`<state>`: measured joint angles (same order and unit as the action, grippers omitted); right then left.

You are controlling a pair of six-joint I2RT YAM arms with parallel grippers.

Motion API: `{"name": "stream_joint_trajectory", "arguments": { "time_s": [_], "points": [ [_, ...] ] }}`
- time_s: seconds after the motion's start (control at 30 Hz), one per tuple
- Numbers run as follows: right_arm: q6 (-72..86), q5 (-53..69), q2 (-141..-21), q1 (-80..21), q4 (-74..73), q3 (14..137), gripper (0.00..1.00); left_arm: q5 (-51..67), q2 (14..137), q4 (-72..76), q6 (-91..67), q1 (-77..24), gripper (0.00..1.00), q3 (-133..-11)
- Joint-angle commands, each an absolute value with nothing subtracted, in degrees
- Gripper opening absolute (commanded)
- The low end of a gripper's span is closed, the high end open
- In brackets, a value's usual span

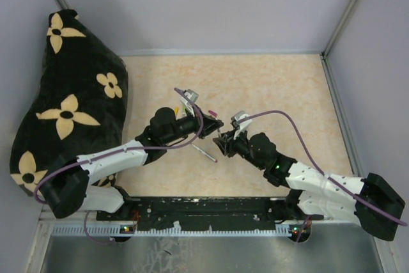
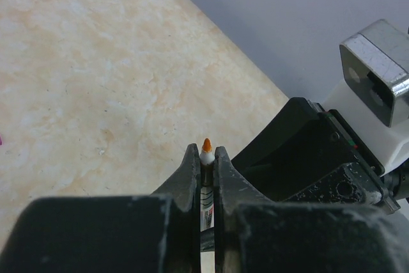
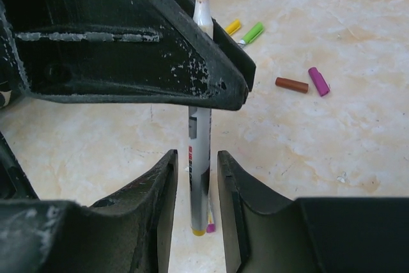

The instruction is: Insert the pens into the pen caps

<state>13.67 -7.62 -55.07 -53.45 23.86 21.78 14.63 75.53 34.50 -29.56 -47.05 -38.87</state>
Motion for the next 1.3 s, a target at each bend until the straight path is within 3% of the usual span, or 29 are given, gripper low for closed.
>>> {"name": "stream_joint_trajectory", "arguments": {
  "time_s": [0.0, 0.3, 0.5, 0.57, 0.63, 0.7, 0.83, 1.03, 1.27],
  "points": [
    [13.7, -7.4, -55.5, -53.3, 26.0, 25.4, 0.31, 14.7, 75.7, 32.0, -26.5, -48.5, 0.00, -41.4],
    [13.7, -7.6, -55.8, -53.3, 26.4, 25.6, 0.21, 12.8, 76.2, 29.4, -24.2, -50.7, 0.00, -43.1],
    [14.1, -7.6, -56.1, -53.2, 26.3, 25.4, 0.00, 12.4, 76.4, 29.1, -24.0, -50.9, 0.02, -43.4],
    [14.5, -7.6, -55.9, -53.1, 26.1, 25.3, 0.00, 11.8, 76.4, 28.6, -23.8, -50.8, 0.16, -43.6],
    [15.0, -7.6, -55.8, -52.8, 25.8, 25.1, 0.00, 10.9, 76.4, 27.6, -23.7, -50.8, 0.48, -43.9],
    [15.7, -7.8, -55.7, -52.2, 25.2, 24.8, 0.00, 8.7, 76.0, 26.2, -23.8, -50.8, 0.72, -44.1],
    [19.2, -8.4, -54.7, -49.6, 22.9, 24.0, 0.00, 2.9, 73.1, 25.2, -24.7, -50.8, 0.86, -42.5],
    [20.3, -10.9, -50.9, -46.9, 20.8, 21.5, 0.00, -6.5, 68.0, 18.0, -23.4, -50.5, 0.99, -41.6],
    [19.2, -12.2, -46.1, -46.6, 20.1, 19.7, 0.00, -9.8, 74.9, 8.7, -19.7, -46.6, 1.00, -47.3]
  ]
}}
